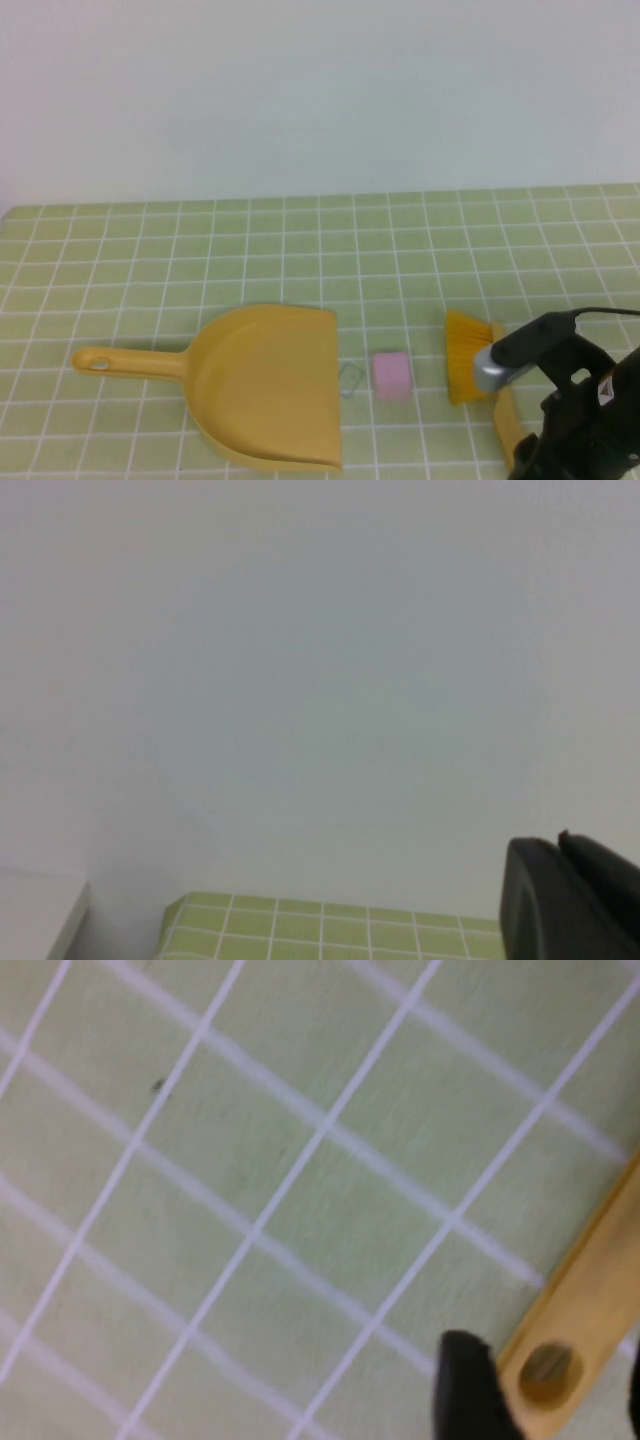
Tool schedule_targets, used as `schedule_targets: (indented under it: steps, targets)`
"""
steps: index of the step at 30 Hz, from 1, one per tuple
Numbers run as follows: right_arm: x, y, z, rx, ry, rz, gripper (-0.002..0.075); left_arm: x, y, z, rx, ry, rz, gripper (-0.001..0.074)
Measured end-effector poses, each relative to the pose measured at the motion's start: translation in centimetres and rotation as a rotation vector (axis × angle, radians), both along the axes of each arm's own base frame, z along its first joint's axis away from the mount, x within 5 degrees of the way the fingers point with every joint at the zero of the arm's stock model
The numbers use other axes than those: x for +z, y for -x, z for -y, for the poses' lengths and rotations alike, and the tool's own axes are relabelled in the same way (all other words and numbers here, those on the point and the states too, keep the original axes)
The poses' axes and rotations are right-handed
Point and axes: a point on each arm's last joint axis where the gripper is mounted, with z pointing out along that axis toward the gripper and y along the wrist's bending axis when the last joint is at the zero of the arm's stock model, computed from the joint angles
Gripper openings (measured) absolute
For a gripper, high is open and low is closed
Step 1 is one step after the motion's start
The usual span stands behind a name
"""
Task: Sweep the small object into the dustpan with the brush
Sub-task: Pick up the broom from the table
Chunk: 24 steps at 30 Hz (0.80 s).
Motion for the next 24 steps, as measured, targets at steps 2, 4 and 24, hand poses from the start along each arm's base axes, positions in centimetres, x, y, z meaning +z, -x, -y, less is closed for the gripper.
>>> schedule_targets:
  steps: [2, 4, 24]
  targets:
    - [-0.2, -0.5, -0.1, -0.041, -0.003, 0.021, 0.0362, 0.0, 0.0, 0.0, 0.0, 0.0, 0.0, -0.0003]
    - [-0.5, -0.9, -0.2, -0.079, 0.0, 0.011, 0.0393, 0.0, 0.0, 0.0, 0.0, 0.0, 0.0, -0.0003]
    - [-5.3, -3.1, -0.7, -0.145, 0.168, -0.132, 0.0383, 0.0, -0.1, 0.0, 0.003, 0.0, 0.019, -0.0003]
